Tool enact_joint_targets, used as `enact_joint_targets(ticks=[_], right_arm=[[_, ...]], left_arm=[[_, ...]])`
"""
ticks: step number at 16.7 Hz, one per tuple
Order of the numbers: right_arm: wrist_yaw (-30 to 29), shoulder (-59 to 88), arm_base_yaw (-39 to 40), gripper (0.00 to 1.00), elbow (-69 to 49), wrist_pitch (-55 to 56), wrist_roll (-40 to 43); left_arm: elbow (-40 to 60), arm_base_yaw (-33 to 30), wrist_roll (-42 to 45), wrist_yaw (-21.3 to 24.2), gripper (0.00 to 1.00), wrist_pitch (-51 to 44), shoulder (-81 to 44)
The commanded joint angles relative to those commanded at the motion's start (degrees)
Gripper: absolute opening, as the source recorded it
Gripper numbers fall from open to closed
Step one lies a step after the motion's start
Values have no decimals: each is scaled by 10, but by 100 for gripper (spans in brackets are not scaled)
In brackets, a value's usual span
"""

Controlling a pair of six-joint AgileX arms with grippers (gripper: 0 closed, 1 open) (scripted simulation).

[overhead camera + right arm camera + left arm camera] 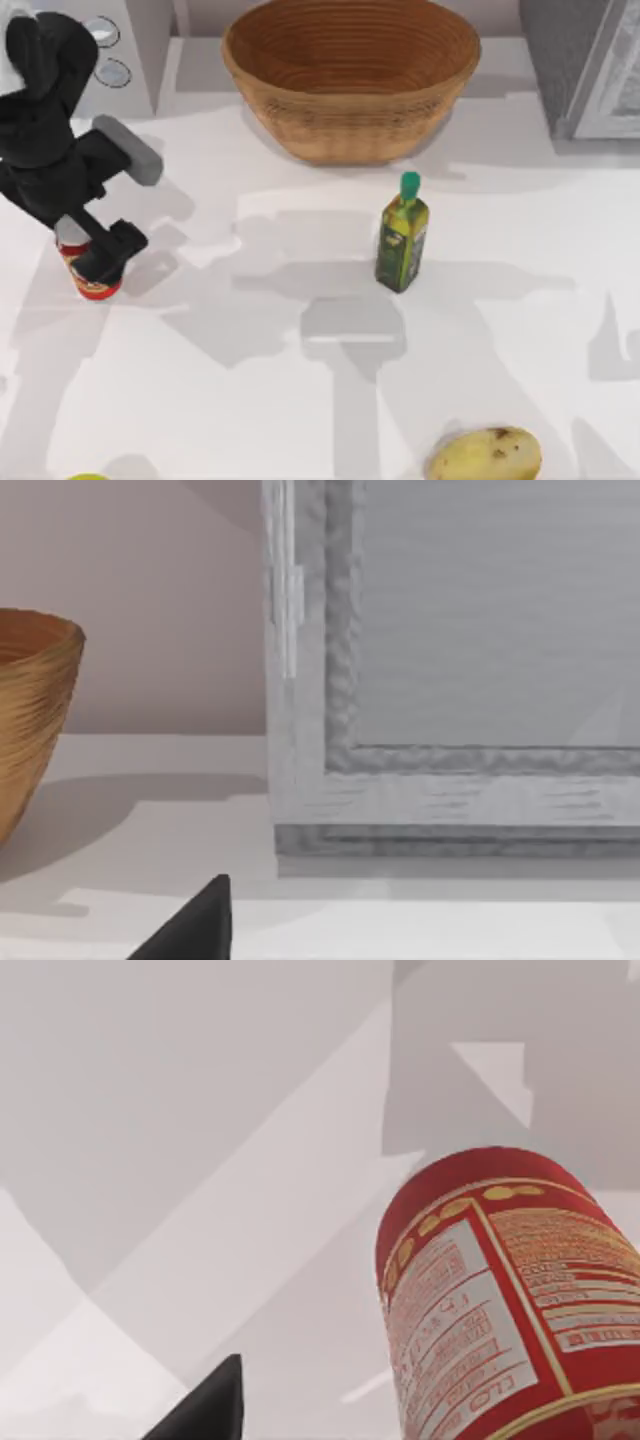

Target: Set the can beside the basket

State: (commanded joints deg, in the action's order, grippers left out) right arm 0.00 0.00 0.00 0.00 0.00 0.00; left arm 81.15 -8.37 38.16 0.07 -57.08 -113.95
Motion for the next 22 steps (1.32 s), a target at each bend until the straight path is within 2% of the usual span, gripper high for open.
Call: enact_joint_targets(ticks=[11,22], right_arm=[[0,0,0,100,0,0,0],[0,0,0,100,0,0,0]], left_arm=[[0,0,0,0,2,0,0],[2,-4,-6,0,0,-1,0]])
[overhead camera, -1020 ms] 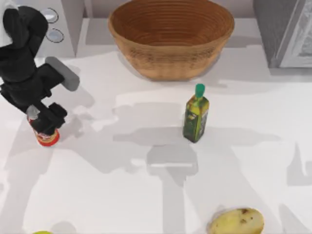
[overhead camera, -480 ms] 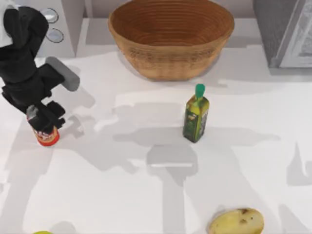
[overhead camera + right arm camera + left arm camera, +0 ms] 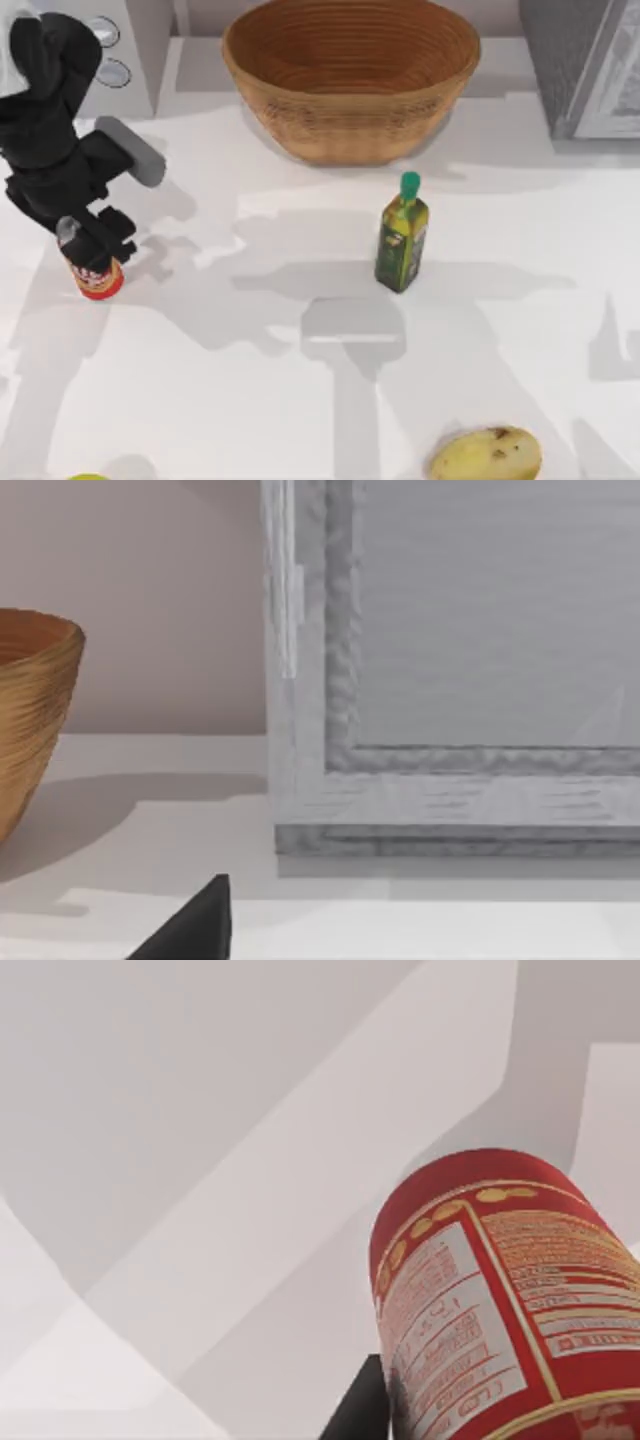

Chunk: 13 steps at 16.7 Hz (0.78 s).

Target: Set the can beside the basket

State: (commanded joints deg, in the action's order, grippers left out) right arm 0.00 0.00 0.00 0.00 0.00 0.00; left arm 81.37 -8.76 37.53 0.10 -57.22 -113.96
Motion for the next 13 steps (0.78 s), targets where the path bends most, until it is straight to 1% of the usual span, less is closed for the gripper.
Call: enact_joint_targets(ticks=[2,5,8,13], right_arm=[[0,0,0,100,0,0,0],[0,0,0,100,0,0,0],[0,0,0,100,0,0,0],[0,0,0,100,0,0,0]], left_arm=[[10,-15,-29,0,0,-5,-6],[33,-54,-117,0,0,-18,-20],[57,-104,-256,-1,0,-34,-36],[93,-194,-524,-1,0,-62,-56]])
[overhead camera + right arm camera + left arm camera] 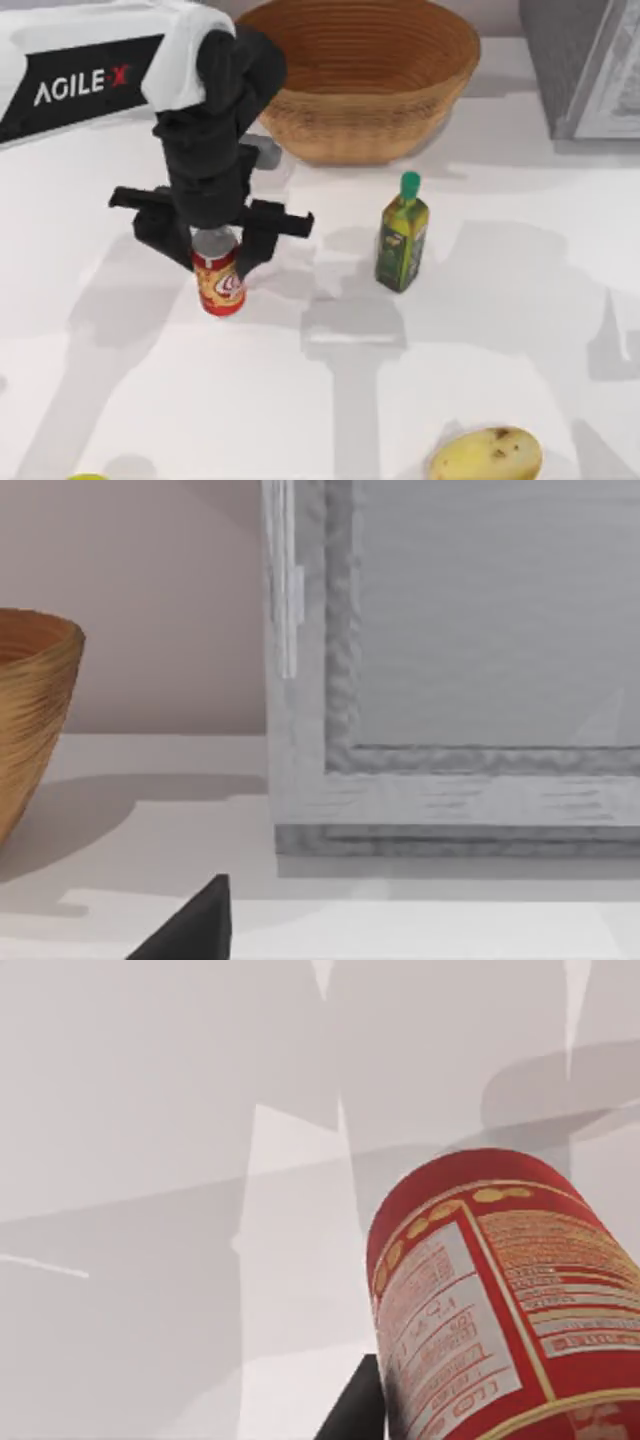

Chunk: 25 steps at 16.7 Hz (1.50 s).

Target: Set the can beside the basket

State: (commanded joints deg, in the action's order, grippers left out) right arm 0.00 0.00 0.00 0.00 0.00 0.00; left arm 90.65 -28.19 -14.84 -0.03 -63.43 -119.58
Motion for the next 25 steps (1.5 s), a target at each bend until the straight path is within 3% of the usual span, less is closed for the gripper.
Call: enact_joint_targets(ticks=[3,7,20,25], right_arm=[[0,0,0,100,0,0,0],[0,0,0,100,0,0,0],[0,0,0,100,0,0,0],[0,0,0,100,0,0,0]], left_arm=[[17,-46,-120,-1,0,-9,-2],[29,-80,-196,-3,0,-10,3],[18,-82,-199,-4,0,7,0],[18,-82,-199,-4,38,7,0]])
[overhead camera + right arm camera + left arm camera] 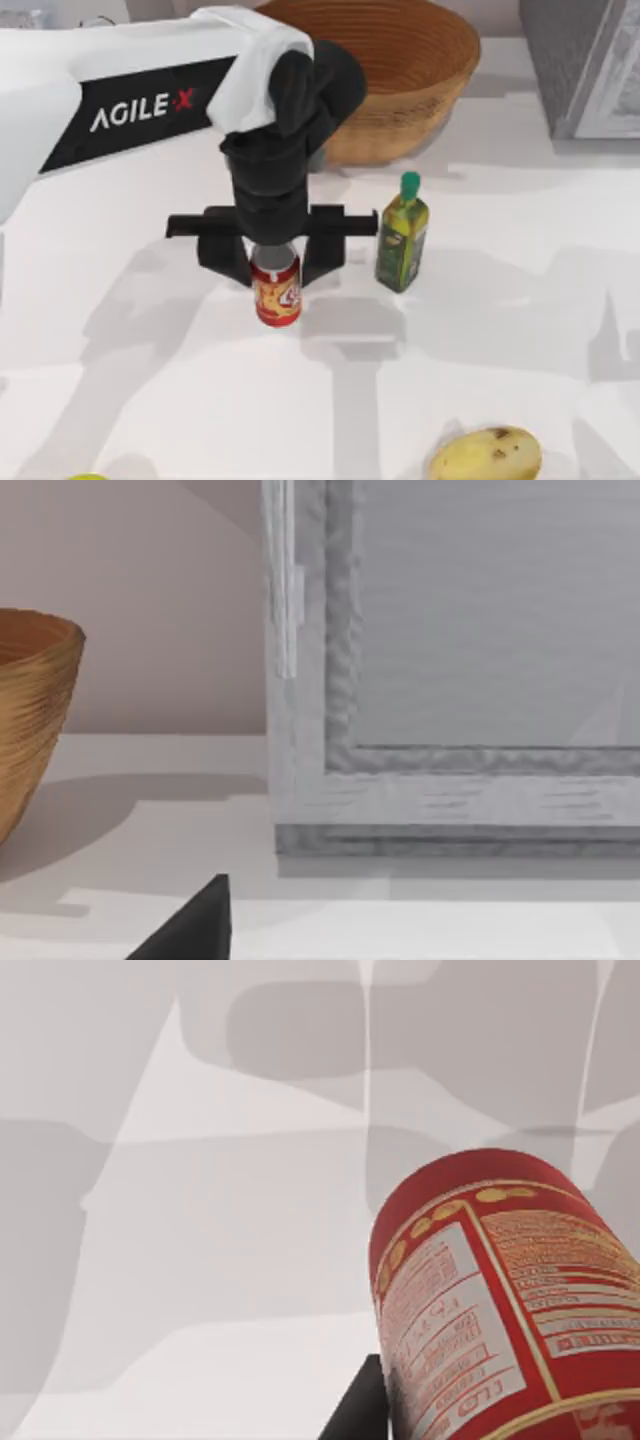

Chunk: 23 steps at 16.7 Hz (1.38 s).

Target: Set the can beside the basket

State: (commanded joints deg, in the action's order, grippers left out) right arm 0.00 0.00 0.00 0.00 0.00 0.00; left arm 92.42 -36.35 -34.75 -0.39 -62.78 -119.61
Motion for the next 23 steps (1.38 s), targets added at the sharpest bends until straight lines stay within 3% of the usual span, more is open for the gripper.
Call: enact_joint_targets(ticks=[8,18,23], right_arm=[[0,0,0,100,0,0,0],[0,0,0,100,0,0,0],[0,0,0,100,0,0,0]], left_arm=[[0,0,0,0,98,0,0],[2,0,0,0,100,-2,0],[50,0,-1,1,100,-63,8]])
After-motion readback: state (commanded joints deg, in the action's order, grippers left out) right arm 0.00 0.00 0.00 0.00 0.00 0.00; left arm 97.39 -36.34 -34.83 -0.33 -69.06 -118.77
